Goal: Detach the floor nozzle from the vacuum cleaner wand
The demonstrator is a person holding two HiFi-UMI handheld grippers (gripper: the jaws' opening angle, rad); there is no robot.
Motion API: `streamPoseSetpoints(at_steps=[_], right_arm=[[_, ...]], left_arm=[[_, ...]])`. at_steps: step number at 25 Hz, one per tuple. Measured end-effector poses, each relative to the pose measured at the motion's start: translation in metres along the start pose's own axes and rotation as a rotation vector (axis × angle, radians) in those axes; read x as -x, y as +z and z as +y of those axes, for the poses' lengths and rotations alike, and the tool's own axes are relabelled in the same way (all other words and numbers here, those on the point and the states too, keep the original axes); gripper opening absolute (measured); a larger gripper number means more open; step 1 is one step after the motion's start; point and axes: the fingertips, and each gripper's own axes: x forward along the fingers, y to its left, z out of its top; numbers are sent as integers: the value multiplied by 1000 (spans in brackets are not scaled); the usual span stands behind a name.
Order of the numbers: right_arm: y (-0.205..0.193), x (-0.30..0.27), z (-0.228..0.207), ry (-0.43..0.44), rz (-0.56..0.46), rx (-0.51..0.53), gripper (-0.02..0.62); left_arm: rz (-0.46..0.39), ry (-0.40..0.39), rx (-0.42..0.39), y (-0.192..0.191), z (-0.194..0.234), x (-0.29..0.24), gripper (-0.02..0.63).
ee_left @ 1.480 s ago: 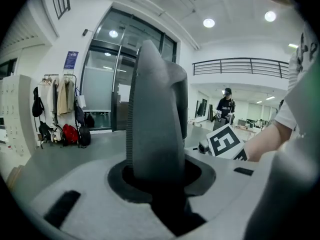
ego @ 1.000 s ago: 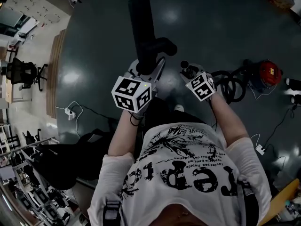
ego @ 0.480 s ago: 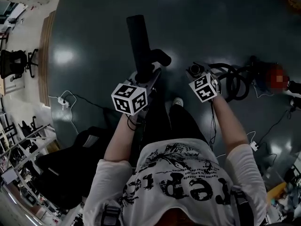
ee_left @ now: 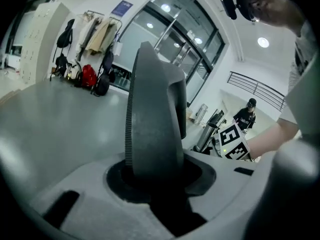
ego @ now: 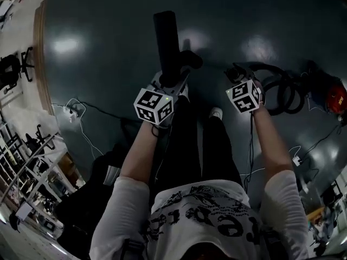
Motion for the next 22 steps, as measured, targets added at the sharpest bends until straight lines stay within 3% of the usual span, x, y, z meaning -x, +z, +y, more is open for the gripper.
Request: streamPoseSetpoints(at_steps=[6,10,15,22], right_arm=[[-15,-128,4,-37,57,56,186],[-4,-202,24,31,10,158,186],[-3,-307,36,82,-70,194,184],[-74,-447,41,151,25,155,183]], left_arm=[[38,48,184,-87,125,-55,118],[30,65,174,-146,189,-97,118],[-13,115,126,-221,268,-140,118],[-19,156,286,-333,363,-195,118]])
